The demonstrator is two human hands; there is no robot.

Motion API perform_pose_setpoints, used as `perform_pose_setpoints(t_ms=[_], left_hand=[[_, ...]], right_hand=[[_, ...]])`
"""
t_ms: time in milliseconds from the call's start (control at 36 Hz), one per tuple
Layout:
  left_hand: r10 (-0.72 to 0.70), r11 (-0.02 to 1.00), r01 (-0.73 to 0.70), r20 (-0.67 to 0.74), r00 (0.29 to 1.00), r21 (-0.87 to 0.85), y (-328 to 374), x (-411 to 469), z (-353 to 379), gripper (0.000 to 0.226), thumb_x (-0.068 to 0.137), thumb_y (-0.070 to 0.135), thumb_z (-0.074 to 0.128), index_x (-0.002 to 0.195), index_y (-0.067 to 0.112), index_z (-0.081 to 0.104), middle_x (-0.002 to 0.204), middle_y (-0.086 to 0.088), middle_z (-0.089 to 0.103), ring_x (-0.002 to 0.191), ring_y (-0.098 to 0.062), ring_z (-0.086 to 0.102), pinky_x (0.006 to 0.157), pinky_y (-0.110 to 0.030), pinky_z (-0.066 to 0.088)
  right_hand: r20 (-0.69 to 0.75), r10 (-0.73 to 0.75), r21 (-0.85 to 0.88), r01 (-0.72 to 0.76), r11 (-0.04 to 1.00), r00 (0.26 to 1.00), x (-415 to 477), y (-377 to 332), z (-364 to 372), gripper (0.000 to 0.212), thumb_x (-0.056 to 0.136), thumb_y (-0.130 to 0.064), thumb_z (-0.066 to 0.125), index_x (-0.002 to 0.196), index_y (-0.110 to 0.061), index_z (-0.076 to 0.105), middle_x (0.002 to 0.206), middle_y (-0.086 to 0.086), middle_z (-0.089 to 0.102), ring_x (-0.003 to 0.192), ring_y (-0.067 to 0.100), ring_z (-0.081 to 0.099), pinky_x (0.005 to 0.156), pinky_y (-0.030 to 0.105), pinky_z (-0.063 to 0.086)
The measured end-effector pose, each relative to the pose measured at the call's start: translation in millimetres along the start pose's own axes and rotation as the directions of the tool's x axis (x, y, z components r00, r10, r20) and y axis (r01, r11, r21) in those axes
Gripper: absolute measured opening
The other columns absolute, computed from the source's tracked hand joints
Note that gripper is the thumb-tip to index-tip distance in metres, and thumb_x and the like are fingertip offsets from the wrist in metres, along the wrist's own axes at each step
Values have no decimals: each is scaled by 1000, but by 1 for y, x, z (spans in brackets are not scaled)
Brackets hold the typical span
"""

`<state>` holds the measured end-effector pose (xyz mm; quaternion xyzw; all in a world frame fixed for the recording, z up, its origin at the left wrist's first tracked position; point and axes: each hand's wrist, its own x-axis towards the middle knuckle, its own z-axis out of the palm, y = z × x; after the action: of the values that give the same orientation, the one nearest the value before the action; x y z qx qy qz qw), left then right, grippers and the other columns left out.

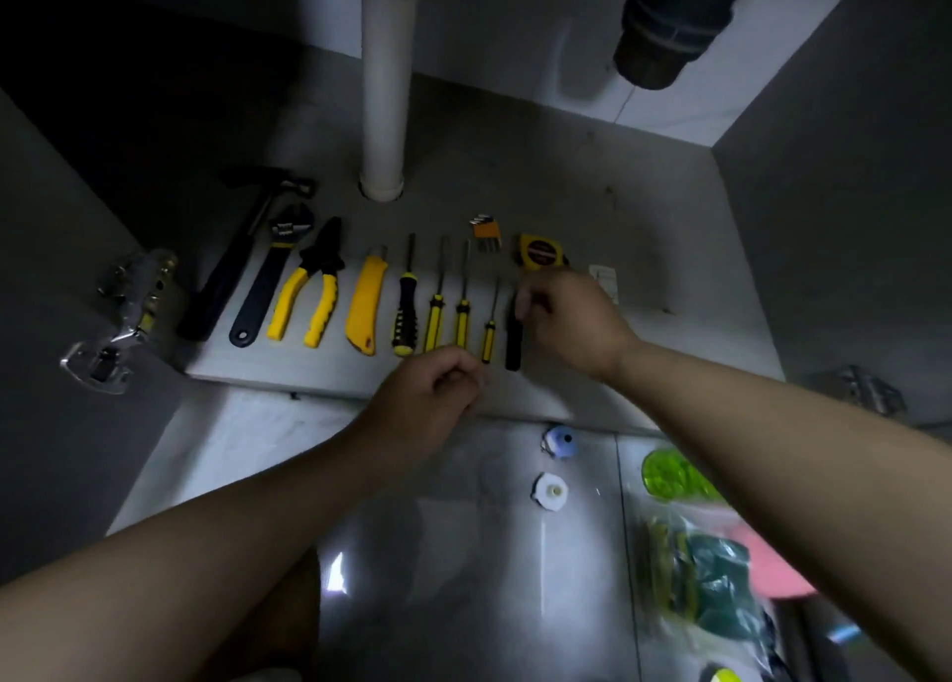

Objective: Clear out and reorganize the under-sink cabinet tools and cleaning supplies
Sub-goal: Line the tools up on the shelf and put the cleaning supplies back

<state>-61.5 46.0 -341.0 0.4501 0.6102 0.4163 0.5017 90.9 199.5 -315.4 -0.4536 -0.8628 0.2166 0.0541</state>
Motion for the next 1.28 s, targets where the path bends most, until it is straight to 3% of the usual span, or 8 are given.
perform_pose_setpoints(t_ms=[139,278,472,639,861,972,1083,1278], left_hand=[[-8,972,-38,194,981,233,-2,-11,24,17,100,16,56,97,23,71,82,7,69,77,-4,65,74,-27,51],[-53,850,-226,504,862,476,1,-18,32,16,99,17,60,109,14,71,102,6,69,94,-4,64,84,-21,50],[-449,376,-561,675,586,737,-9,-14,46,54,101,26,52,151,29,32,148,-3,28,120,-25,53,101,-43,50],[-321,318,-562,644,694,764,-41,7,82,77,97,18,54,159,36,12,162,5,13,129,-25,49,102,-37,50],[-169,279,-657,709,684,700,-87,-1,114,84,95,15,56,163,26,7,169,-2,7,145,-27,32,110,-37,39],[-103,221,-677,707,700,702,-91,4,123,73,95,12,56,160,18,24,165,-5,21,147,-28,28,110,-39,40],[-74,325,-635,688,721,701,-86,8,124,46,99,8,48,145,8,47,146,-17,45,131,-37,44,103,-52,44],[-168,197,-631,660,732,750,-94,-1,113,60,101,12,49,157,22,28,156,-5,38,132,-32,47,101,-42,47]], right_hand=[[136,-4,61,-5,998,991,-54,12,-6,35,77,0,49,64,-26,67,62,-23,63,65,-8,59,60,7,37],[371,72,50,-98,994,926,-114,29,10,27,81,-9,48,73,-24,68,62,-23,65,52,-6,62,50,7,41],[388,346,-350,-210,913,854,-167,61,62,30,90,-22,51,117,-9,55,118,14,57,107,35,62,83,34,49],[310,352,-248,-282,927,883,-169,72,86,63,89,-14,53,147,-9,28,134,17,37,114,38,55,93,45,50],[333,228,-328,-114,938,915,-148,83,93,89,86,-11,62,158,-17,11,158,12,18,124,36,45,94,45,50],[293,187,-248,-115,962,938,-139,84,95,67,86,-4,57,149,-11,34,150,12,34,125,34,44,95,44,50],[232,200,-256,-139,957,952,-137,84,102,44,91,-8,50,135,-11,46,138,13,42,121,34,50,87,43,54],[306,161,-202,-101,974,938,-150,88,102,23,91,-22,58,113,-17,57,109,10,56,97,36,64,76,39,53]])
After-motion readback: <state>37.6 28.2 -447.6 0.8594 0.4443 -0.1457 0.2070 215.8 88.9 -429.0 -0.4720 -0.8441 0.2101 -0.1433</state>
